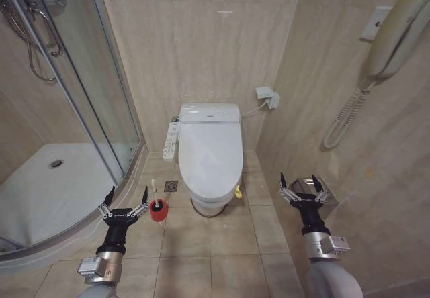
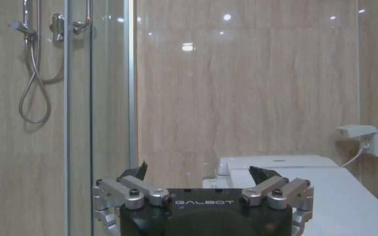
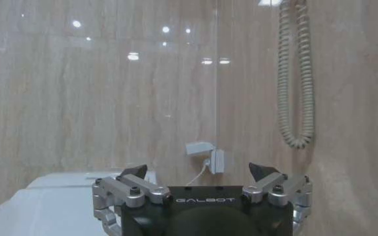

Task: Open the toilet lid, clean the toilet bowl with a toilet brush, close the toilet lid, and flush.

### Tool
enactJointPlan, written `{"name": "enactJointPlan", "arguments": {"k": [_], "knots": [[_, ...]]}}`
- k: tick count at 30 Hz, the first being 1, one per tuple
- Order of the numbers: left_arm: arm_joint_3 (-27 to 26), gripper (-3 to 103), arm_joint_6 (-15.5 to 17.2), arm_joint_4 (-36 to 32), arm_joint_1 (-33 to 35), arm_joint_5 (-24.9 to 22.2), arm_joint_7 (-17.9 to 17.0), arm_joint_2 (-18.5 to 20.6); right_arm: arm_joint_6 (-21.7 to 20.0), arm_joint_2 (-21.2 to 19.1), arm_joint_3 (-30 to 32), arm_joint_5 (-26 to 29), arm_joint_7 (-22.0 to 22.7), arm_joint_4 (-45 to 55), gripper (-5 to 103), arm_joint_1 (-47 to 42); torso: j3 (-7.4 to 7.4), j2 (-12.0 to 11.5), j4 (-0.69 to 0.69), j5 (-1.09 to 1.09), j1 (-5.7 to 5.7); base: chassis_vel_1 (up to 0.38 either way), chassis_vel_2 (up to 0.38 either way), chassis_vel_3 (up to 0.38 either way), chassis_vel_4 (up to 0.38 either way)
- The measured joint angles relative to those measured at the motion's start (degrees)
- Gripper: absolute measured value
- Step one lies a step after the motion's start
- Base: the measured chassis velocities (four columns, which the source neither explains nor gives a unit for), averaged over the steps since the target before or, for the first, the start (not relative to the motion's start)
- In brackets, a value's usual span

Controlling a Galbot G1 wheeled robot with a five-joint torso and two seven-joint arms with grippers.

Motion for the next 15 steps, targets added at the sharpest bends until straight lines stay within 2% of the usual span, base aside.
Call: {"name": "enactJointPlan", "arguments": {"k": [5, 15], "knots": [[0.0, 100, 0.0, 0.0, 0.0, 0.0, 0.0, 0.0, 0.0, 0.0, 0.0, 0.0, 0.0, 0.0, 100, 0.0, -0.01, 0.0, -0.02, 0.0, -0.02, 0.006, 0.016, -0.006, 0.01], [0.0, 100, 0.0, 0.0, 0.1, 0.0, 0.0, 0.0, 0.0, 0.0, 0.0, 0.0, 0.0, 0.0, 100, -0.1, -0.05, 0.0, -0.02, 0.0, -0.12, 0.144, -0.16, -0.159, 0.136]]}}
